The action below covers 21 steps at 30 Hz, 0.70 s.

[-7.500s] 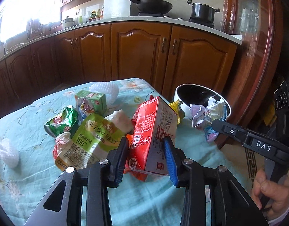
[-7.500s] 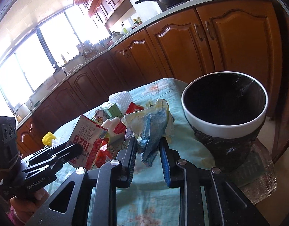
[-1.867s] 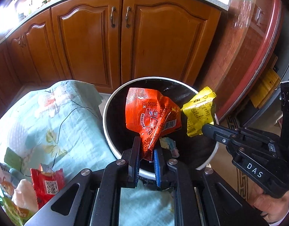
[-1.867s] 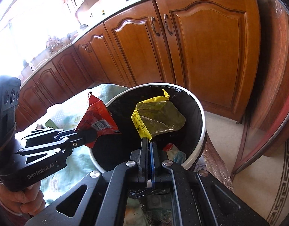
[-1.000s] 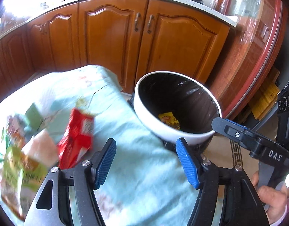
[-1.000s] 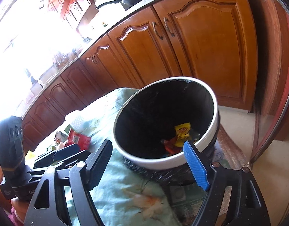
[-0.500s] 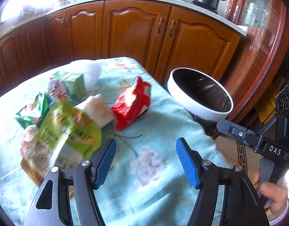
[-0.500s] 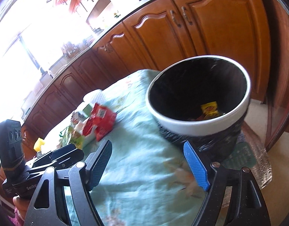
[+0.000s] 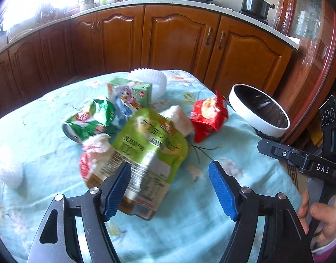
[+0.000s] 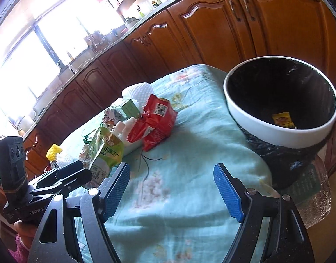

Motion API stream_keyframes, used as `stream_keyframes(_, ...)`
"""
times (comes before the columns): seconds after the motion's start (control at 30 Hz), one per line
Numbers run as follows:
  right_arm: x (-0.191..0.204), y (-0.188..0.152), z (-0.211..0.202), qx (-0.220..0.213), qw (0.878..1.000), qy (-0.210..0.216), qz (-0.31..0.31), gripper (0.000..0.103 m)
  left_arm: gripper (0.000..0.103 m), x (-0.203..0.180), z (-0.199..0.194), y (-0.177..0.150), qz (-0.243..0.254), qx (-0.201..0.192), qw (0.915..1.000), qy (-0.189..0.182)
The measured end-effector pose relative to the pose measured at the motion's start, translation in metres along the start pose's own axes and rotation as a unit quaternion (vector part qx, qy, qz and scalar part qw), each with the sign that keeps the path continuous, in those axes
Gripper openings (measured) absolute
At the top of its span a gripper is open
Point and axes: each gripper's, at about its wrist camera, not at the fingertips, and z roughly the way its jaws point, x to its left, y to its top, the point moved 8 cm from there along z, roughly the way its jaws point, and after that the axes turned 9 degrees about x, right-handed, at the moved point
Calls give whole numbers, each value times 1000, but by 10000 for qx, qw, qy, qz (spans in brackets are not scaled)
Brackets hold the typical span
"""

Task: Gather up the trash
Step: 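Grasp the green spout pouch with the left tool while the right tool grasps the red QR-code bag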

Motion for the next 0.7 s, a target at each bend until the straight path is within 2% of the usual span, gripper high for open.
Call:
stream_keyframes(0.13,9,8,9,22,10000,26,-33,80,79,12,0,5,232,14,9996,176)
stream_keyframes(0.33,21,26,25,39,9999,123,-35,80,82,26,15,17,502,283,9980,272)
stream_keyframes(0.43,26,36,35,53,9999,156,-42,80,83,26,23,22,683,418,9963,316)
stream_keyframes(0.6,26,49,53,105,9998,190,11,80,83,21,38,29,1022,570,9913,605)
stream_keyframes(0.63,25,51,56,114,9998,161,-1,78,82,17,39,28,1091,574,9904,623)
stream_keyframes(0.67,25,51,57,107,9999,120,-23,67,81,14,40,27,1181,580,9891,660)
stream_keyframes(0.7,24,51,58,118,9999,89,-33,58,74,11,42,26,1277,591,9875,709)
